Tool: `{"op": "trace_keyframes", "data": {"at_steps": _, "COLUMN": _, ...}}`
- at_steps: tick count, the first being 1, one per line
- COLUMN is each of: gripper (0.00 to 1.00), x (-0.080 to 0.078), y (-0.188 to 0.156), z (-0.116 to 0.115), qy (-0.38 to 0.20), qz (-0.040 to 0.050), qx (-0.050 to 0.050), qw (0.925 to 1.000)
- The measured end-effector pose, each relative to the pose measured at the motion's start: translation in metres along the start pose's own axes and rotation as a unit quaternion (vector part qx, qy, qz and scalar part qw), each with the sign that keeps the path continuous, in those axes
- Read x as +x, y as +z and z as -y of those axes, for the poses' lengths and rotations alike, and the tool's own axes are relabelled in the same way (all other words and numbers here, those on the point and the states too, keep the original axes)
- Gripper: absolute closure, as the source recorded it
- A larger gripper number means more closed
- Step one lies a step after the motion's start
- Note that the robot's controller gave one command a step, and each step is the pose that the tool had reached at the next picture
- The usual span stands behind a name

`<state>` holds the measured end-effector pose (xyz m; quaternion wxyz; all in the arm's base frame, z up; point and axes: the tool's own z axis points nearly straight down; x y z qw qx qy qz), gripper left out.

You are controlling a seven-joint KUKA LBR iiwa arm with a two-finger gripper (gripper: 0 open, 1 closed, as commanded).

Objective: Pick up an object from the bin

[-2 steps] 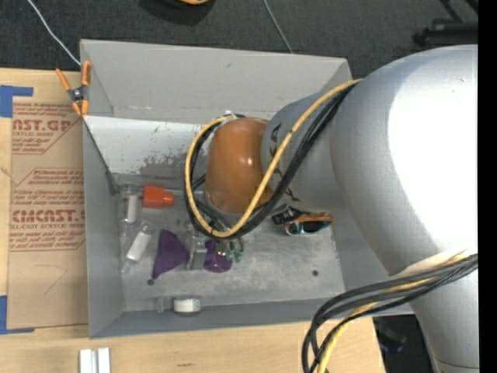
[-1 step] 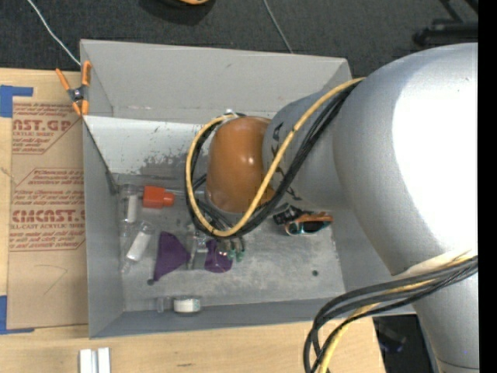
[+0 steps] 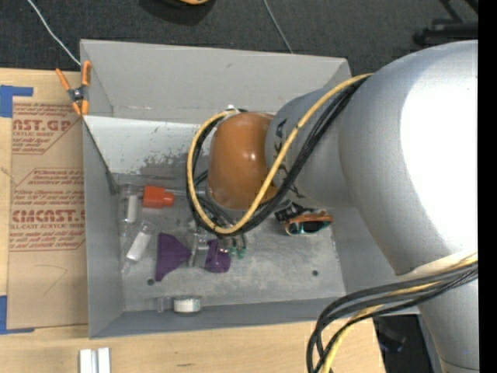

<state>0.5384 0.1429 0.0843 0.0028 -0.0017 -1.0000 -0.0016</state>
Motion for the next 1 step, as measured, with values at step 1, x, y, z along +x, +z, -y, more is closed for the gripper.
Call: {"op": "trace_keyframes", "data": {"at_steps": 1, "gripper": 1.00, "x": -0.0002, "y": -0.0060, "z": -0.0002, "qy": 0.000, "qz": 0.0003, "qx": 0.000, "qw": 1.0000}}
